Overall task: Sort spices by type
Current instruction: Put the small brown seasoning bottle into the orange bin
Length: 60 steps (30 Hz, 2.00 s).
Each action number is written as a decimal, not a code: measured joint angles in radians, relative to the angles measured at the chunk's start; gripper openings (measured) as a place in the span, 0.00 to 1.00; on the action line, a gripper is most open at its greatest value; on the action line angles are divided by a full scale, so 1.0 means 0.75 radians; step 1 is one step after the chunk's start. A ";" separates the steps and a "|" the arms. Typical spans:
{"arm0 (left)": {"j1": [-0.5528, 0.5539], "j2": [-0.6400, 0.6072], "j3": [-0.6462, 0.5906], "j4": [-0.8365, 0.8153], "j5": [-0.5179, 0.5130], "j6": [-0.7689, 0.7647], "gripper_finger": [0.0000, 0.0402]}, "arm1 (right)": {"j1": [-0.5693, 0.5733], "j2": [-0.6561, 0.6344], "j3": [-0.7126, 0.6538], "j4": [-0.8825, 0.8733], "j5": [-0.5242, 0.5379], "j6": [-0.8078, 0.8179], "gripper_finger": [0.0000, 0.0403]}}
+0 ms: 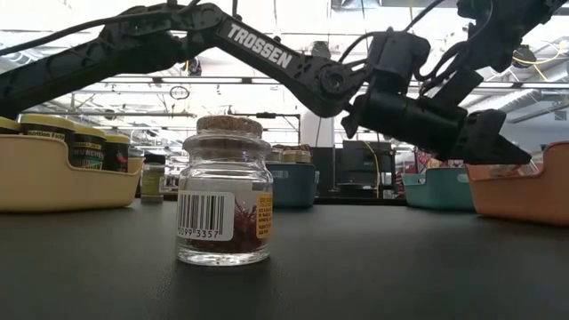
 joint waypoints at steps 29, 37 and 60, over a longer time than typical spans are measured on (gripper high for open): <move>-0.004 -0.088 0.000 -0.066 0.047 -0.007 0.57 | 0.000 0.000 0.000 -0.001 -0.002 -0.007 0.00; -0.004 -0.269 0.000 -0.510 0.103 0.078 0.57 | 0.000 0.001 0.000 0.001 -0.002 -0.073 0.00; -0.207 -0.861 -0.130 -1.989 -0.322 -0.300 0.57 | 0.042 0.042 -0.074 0.123 -0.194 -0.214 0.00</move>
